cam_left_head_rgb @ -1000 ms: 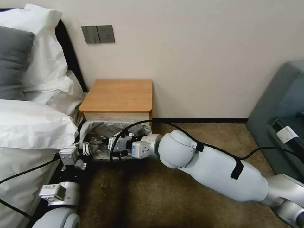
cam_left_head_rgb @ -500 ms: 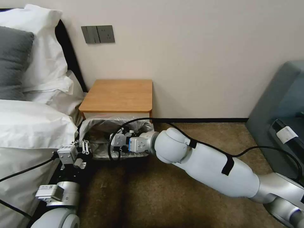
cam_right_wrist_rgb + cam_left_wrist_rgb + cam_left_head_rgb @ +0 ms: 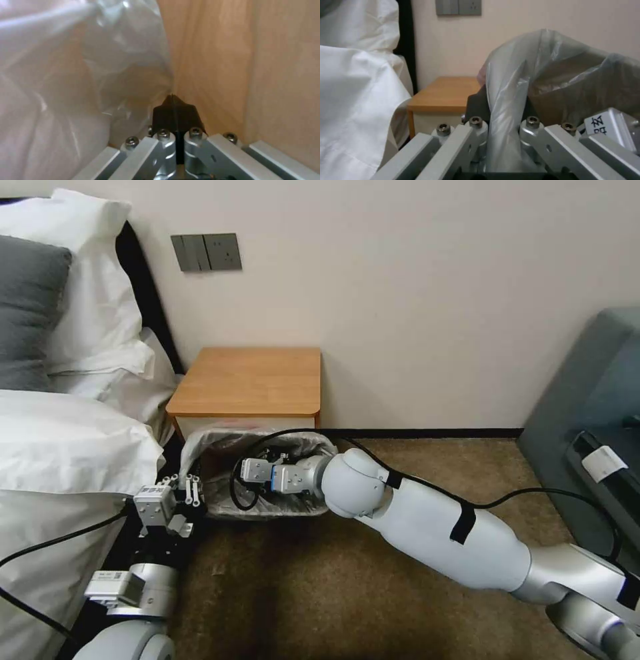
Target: Pick up the garbage bag from the table and place it over the trash can.
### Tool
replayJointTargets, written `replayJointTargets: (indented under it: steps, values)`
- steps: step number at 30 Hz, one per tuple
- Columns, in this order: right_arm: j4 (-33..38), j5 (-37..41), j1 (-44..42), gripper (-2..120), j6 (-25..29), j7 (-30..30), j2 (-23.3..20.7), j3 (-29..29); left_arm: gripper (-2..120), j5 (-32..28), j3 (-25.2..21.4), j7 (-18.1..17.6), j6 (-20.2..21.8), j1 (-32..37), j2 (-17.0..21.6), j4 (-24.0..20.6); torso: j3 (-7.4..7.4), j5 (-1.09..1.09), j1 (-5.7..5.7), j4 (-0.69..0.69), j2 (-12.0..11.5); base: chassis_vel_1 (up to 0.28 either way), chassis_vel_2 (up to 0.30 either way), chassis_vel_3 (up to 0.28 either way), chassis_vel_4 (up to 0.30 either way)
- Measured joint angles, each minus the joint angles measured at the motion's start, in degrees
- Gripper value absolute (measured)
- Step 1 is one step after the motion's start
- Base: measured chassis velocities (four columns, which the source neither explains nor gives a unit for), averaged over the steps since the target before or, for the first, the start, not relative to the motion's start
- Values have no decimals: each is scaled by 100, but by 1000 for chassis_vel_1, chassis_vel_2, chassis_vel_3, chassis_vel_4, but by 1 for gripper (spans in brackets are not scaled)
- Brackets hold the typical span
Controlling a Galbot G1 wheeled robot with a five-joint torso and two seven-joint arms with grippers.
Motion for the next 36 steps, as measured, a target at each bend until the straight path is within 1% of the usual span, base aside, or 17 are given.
replayJointTargets:
  steps: [6,8,9,12,16,29,36]
  values:
    - [-46,54,-15,0,-235,130,48,-102,7,87,4,21,-39,3,-2,-25,0,0,0,0,0,0,0,0,0]
    - [-102,90,-12,0,-404,244,129,-142,7,180,3,52,-105,13,-3,-27,0,0,0,0,0,0,0,0,0]
    - [-102,90,-12,0,-404,244,129,-142,7,180,3,52,-105,13,-3,-27,0,0,0,0,0,0,0,0,0]
    - [-150,171,5,0,-682,343,203,-186,7,237,20,76,-144,33,-13,-52,0,0,0,0,0,0,0,0,0]
    - [-162,182,9,0,-837,383,240,-198,7,251,33,108,-156,46,-15,-59,0,0,0,0,0,0,0,0,0]
    - [-278,-21,31,0,-885,353,302,-119,7,259,14,274,-157,113,-24,-33,0,0,0,0,0,0,0,0,0]
    - [-285,-45,-19,0,-862,339,309,-105,7,215,17,266,-128,114,-45,-18,0,0,0,0,0,0,0,0,0]
